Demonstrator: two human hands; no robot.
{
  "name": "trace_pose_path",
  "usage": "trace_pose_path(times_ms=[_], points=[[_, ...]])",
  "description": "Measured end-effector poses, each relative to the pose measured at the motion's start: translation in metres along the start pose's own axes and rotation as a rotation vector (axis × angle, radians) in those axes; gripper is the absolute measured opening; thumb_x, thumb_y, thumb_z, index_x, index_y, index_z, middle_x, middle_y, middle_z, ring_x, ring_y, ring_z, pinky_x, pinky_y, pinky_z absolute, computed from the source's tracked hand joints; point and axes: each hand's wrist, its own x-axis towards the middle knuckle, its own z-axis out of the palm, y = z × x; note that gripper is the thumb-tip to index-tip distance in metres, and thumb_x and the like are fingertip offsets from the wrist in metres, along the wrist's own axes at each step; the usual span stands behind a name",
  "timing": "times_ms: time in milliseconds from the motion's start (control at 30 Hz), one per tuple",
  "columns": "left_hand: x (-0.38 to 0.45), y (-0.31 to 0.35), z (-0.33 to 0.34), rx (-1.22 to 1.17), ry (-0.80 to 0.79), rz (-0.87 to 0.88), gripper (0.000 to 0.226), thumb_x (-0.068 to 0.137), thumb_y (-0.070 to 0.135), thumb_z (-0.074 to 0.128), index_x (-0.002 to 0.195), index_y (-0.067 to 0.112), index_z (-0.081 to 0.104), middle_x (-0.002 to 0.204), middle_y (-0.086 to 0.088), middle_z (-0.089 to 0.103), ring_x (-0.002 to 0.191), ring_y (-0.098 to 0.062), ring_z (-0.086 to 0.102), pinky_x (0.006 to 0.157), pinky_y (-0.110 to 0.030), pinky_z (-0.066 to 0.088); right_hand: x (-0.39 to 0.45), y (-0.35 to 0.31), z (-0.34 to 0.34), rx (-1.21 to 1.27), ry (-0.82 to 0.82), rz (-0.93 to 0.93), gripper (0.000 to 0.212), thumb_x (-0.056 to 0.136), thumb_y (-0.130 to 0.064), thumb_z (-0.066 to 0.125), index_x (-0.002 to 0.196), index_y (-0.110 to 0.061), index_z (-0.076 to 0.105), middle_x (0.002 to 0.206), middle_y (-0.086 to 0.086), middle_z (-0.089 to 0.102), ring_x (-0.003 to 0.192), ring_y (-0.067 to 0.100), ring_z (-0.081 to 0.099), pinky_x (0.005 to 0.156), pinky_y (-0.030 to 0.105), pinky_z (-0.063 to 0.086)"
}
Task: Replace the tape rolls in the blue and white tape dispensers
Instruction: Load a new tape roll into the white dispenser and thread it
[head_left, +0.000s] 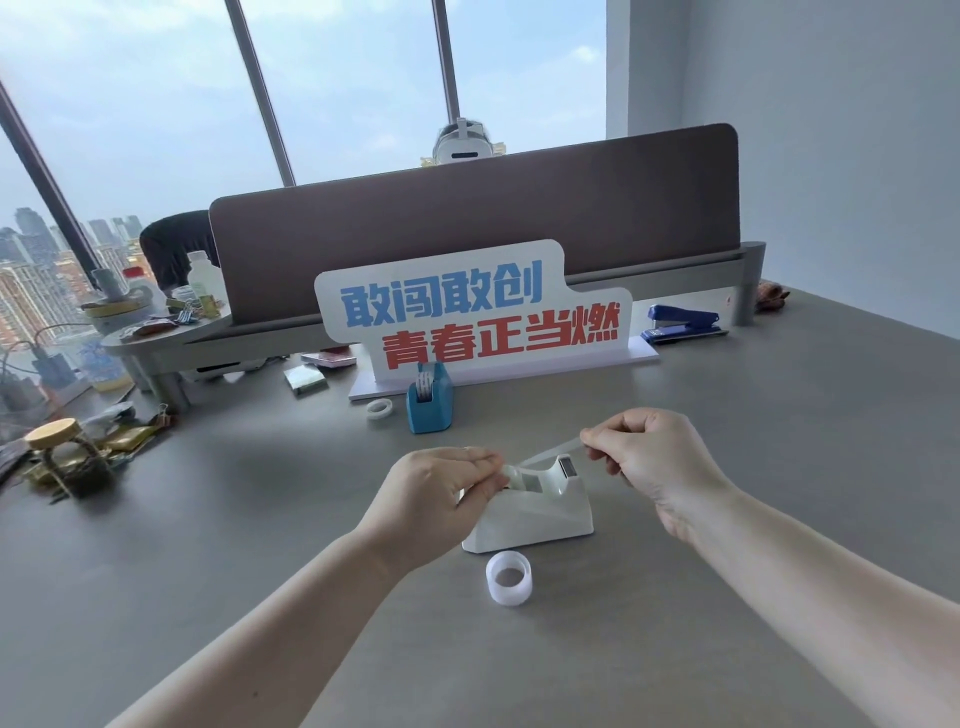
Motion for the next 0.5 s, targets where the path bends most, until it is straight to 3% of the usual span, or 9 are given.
trace_pose_path(times_ms=[133,300,400,500], points=[[0.0023,0.0004,-0.0001,-0.009,-0.026,0.014,0.021,0.080,0.025,0.063,0.093,0.015,0.075,0.099,0.002,0.075,0.103,0.000,0.055,0.083,0.005,0.036,-0.0002,0.0009,-0.0010,-0.028,0.033,-0.021,0.014,0.077,-0.010,0.068,0.066,0.000,0.069,0.063,0.007,0.066,0.055,0.014,0.051,0.058,0.027,0.044],[0.0001,-0.0011,0.0022,-0.010,-0.041,0.047,0.023,0.084,0.023,0.058,0.100,0.016,0.073,0.099,0.006,0.075,0.096,-0.003,0.060,0.079,-0.015,0.049,0.0002,0.0059,-0.0023,-0.061,0.040,-0.003,0.015,0.076,-0.011,0.068,0.065,-0.001,0.068,0.066,0.010,0.066,0.058,0.017,0.051,0.061,0.032,0.043],[-0.0027,0.0003,0.0053,-0.018,-0.026,0.039,0.024,0.087,0.022,0.056,0.103,0.016,0.072,0.099,0.006,0.075,0.096,-0.004,0.060,0.079,-0.011,0.047,-0.0001,0.0076,-0.0038,-0.063,0.041,0.012,0.014,0.076,-0.011,0.068,0.065,-0.002,0.068,0.066,0.010,0.065,0.058,0.017,0.050,0.061,0.032,0.042],[-0.0028,0.0020,0.0064,-0.016,-0.042,0.033,0.031,0.087,0.035,0.050,0.105,0.020,0.071,0.095,0.008,0.074,0.089,-0.005,0.062,0.077,-0.014,0.048,-0.0004,0.0089,-0.0056,-0.066,0.056,0.015,0.013,0.075,-0.010,0.067,0.066,-0.001,0.068,0.067,0.012,0.065,0.058,0.017,0.049,0.060,0.031,0.042]])
